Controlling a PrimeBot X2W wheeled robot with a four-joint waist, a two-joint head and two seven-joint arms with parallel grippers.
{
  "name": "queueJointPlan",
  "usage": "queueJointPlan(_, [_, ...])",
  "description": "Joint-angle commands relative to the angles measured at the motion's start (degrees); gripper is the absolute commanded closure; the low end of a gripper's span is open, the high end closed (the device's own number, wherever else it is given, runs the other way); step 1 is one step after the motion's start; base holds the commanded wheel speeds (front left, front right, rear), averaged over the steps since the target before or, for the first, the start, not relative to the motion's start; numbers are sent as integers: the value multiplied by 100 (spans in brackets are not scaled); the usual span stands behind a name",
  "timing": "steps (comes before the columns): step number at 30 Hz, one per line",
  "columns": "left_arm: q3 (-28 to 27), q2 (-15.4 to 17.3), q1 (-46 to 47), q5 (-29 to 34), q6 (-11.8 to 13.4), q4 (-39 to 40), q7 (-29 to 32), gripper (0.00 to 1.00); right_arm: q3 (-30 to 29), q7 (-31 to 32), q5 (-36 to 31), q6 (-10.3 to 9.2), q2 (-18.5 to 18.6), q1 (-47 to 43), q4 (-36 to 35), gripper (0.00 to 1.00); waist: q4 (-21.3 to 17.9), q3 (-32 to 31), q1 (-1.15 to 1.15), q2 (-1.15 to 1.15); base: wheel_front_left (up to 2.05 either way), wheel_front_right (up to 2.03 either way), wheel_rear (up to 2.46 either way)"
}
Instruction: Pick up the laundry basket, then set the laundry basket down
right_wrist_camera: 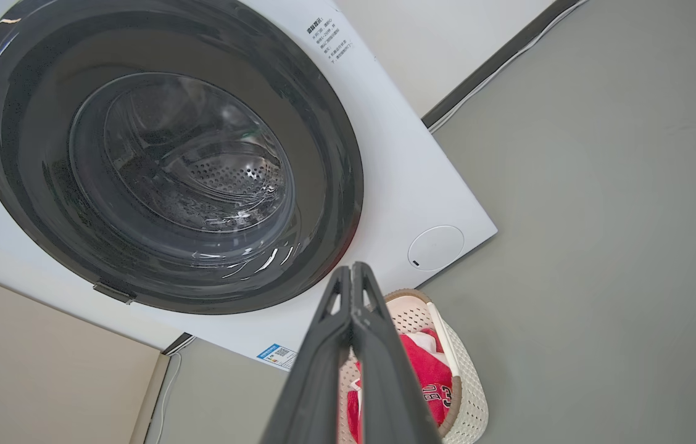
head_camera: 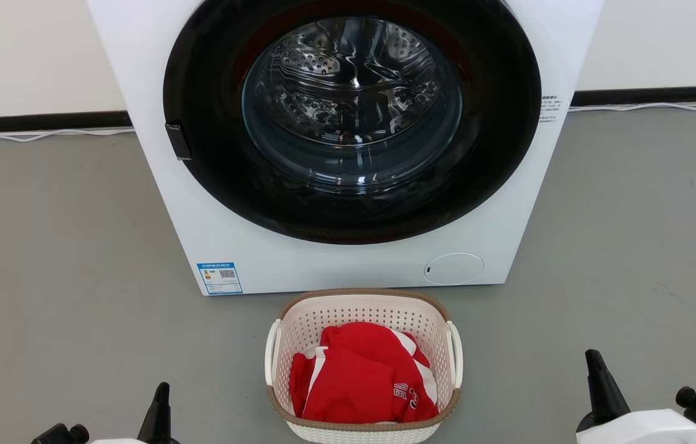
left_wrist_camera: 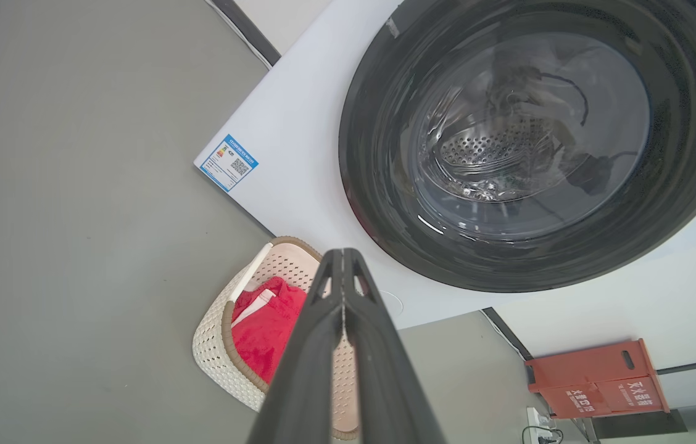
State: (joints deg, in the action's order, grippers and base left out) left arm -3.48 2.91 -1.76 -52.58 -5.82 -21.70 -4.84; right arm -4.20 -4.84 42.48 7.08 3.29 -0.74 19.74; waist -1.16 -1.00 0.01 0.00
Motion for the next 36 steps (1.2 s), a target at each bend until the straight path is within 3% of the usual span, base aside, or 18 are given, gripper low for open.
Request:
queueJointPlan(1, [-109,37,337,-191,-53,197,38,100,8,64,243,20,43,319,-182,100,4,3,-1,0,0,0,0])
queueJointPlan(36, [-212,16,577,-2160,-113,493,612,100,-118,624,2713,31,-1,514,-385,100,62,63,-1,0,0,0,0])
